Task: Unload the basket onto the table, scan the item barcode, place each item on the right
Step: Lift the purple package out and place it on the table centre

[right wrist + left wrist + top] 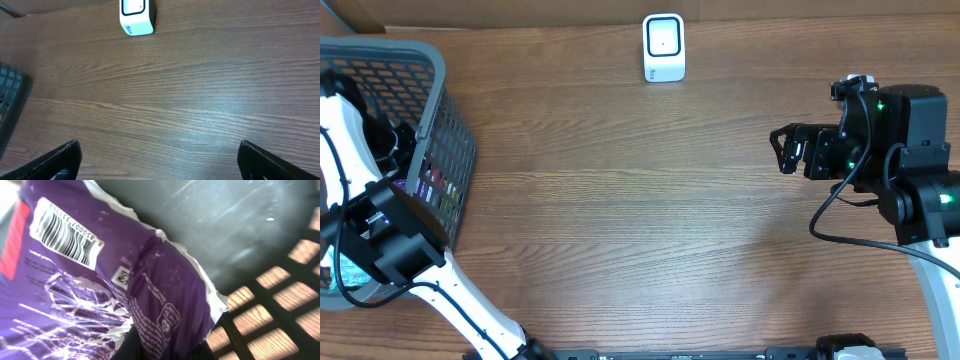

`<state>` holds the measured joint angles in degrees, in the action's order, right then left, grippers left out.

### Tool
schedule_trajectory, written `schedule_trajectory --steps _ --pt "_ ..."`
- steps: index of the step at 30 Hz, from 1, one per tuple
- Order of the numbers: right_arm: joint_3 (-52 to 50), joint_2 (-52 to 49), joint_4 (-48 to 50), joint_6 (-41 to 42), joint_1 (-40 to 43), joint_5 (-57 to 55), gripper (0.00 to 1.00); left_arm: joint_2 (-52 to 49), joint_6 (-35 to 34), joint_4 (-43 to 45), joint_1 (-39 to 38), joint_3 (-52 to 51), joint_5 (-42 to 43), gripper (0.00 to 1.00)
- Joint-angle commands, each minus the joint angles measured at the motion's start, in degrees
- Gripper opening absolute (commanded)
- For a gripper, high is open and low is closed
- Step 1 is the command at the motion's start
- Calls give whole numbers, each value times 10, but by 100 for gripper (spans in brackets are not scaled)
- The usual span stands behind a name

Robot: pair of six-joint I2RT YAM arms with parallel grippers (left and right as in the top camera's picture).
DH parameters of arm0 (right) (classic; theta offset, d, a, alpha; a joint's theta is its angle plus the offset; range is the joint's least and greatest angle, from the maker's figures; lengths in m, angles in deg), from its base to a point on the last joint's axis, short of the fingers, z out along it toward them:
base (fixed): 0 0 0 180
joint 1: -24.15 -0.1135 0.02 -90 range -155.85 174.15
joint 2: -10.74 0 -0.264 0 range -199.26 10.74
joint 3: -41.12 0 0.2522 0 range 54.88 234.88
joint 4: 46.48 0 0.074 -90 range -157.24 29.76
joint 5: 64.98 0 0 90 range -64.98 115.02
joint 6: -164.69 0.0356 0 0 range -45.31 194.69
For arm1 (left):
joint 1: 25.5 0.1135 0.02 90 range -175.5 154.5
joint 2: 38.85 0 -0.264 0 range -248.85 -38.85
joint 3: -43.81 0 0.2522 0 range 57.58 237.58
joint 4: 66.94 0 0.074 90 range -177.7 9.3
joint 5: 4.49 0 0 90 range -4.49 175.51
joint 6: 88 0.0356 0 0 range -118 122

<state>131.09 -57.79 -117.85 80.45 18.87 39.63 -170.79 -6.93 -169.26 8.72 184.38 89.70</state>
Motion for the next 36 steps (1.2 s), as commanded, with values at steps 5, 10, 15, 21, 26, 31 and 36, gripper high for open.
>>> schedule_trajectory --steps 5,10,15,21,26,31,36 --pt "14 1 5 -2 -2 0 100 70 -32 -70 0 227 -2 4" --pt "14 1 5 -2 -2 0 100 162 -45 -82 -5 311 -1 4" --pt "14 1 5 -2 -2 0 100 263 -48 -82 -51 317 5 4" --pt "14 1 4 -2 -2 0 100 295 -20 -82 -242 309 4 4" --pt "14 1 4 -2 -2 0 100 269 -7 -82 -414 222 -19 4" --pt "14 1 5 -3 -2 0 100 221 83 -69 -516 119 -18 4" --pt "14 1 5 -3 -2 -10 100 159 164 -33 -586 21 -18 4"
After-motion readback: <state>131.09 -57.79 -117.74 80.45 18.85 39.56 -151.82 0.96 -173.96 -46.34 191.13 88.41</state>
